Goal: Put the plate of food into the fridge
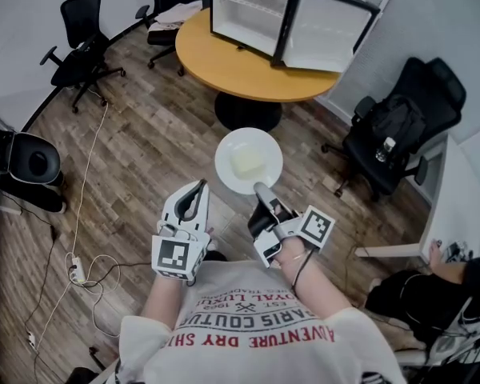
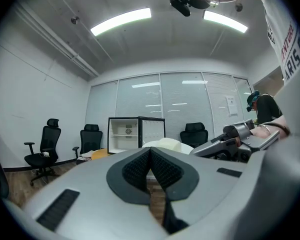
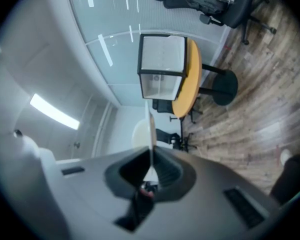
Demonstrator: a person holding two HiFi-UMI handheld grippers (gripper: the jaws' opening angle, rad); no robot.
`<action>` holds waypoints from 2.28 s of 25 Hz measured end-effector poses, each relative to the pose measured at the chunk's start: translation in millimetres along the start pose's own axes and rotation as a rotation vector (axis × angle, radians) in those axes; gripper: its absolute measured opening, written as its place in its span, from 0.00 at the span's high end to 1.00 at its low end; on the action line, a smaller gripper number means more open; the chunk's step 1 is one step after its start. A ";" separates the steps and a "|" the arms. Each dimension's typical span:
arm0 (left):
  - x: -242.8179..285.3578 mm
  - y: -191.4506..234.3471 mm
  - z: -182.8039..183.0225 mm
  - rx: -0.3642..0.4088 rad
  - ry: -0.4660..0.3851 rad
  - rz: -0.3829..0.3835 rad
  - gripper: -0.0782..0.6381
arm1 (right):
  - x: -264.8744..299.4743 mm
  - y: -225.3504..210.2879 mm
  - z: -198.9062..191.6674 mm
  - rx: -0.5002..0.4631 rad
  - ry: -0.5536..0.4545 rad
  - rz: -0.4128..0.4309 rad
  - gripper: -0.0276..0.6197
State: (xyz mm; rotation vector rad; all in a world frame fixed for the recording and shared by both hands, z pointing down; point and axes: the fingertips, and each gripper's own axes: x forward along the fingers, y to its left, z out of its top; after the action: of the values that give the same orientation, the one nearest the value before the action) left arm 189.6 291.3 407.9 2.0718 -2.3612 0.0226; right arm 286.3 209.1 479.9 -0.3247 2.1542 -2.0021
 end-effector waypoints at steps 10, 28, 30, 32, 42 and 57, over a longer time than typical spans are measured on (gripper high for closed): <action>43.6 99.1 6.0 0.024 0.006 -0.055 0.85 | 96.0 6.0 0.5 0.015 -0.067 0.006 0.90; 106.5 200.3 -21.3 -0.003 0.048 -0.019 0.85 | 227.5 -8.5 23.7 0.052 -0.026 -0.020 0.90; 125.4 209.1 -24.1 -0.010 0.056 -0.010 0.85 | 244.3 -12.0 36.4 0.065 -0.016 -0.024 0.90; 147.5 217.1 -24.5 -0.011 0.064 -0.006 0.85 | 261.6 -14.5 52.9 0.071 -0.008 -0.030 0.90; 279.6 256.0 -7.6 0.001 0.047 0.013 0.85 | 346.6 -4.6 159.8 0.048 0.003 0.000 0.90; 419.4 273.9 -9.5 0.006 0.046 -0.039 0.85 | 419.1 -12.8 272.0 0.059 -0.044 -0.004 0.90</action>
State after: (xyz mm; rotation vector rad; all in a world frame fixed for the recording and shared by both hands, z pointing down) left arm -136.7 -88.9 418.5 2.0958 -2.2975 0.0762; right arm -39.2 -170.1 478.4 -0.3611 2.0652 -2.0361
